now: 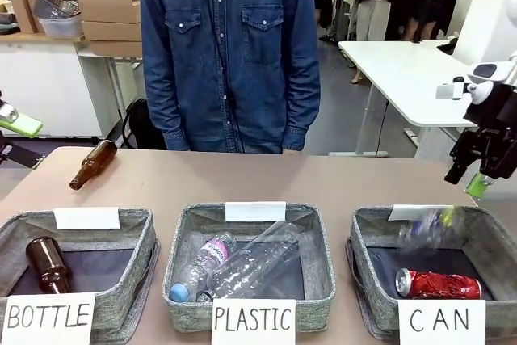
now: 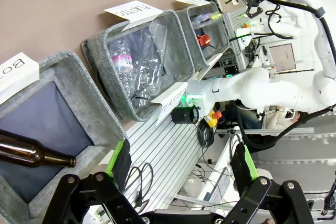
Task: Sort the can waste into the basket.
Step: Pick up the can waste from the table and place it in the right Fabric basket.
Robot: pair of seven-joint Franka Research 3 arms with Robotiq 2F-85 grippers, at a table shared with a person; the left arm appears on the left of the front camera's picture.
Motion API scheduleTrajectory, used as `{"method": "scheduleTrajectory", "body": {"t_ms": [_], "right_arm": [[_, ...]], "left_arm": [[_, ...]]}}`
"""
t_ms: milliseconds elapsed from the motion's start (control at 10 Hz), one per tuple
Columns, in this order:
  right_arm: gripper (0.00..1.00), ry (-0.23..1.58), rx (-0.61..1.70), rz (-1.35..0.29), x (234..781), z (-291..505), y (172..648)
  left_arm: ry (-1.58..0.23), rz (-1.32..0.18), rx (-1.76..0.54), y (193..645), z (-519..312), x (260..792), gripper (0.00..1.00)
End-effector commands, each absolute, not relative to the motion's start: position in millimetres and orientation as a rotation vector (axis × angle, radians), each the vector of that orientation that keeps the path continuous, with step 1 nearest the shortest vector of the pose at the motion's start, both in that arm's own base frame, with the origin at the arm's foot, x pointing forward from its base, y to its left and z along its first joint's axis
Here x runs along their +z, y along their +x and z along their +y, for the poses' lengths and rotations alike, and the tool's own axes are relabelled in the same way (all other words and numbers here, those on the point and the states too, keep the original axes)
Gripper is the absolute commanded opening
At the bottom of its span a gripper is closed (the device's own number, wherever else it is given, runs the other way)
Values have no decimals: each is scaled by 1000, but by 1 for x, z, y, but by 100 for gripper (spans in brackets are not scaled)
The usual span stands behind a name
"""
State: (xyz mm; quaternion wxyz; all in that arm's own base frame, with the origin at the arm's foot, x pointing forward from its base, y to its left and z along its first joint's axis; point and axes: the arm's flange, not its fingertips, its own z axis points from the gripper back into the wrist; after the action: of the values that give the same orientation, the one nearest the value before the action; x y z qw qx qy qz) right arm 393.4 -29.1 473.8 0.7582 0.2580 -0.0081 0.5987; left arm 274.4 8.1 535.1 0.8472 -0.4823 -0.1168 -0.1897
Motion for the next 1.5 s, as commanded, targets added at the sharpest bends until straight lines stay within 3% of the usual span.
{"method": "scheduleTrajectory", "body": {"t_ms": [0, 400, 500, 700, 800, 1100, 1400], "right_arm": [[100, 557, 1303, 12, 478, -29, 397], [100, 571, 1272, 16, 483, -26, 397], [100, 701, 1103, 3, 495, -21, 399], [100, 1058, 307, 45, 538, 4, 402], [100, 1106, 159, -46, 554, 17, 394], [100, 1171, 35, -10, 578, 49, 383], [100, 1383, -28, -224, 556, 86, 399]], "left_arm": [[-1015, -250, -422, 274, 11, 534, 100], [-1015, -250, -422, 274, 11, 534, 100], [-1015, -250, -422, 274, 11, 534, 100], [-1015, -250, -422, 274, 11, 534, 100], [-1015, -250, -422, 274, 11, 534, 100], [-1015, -250, -422, 274, 11, 534, 100], [-1015, -250, -422, 274, 11, 534, 100]]}}
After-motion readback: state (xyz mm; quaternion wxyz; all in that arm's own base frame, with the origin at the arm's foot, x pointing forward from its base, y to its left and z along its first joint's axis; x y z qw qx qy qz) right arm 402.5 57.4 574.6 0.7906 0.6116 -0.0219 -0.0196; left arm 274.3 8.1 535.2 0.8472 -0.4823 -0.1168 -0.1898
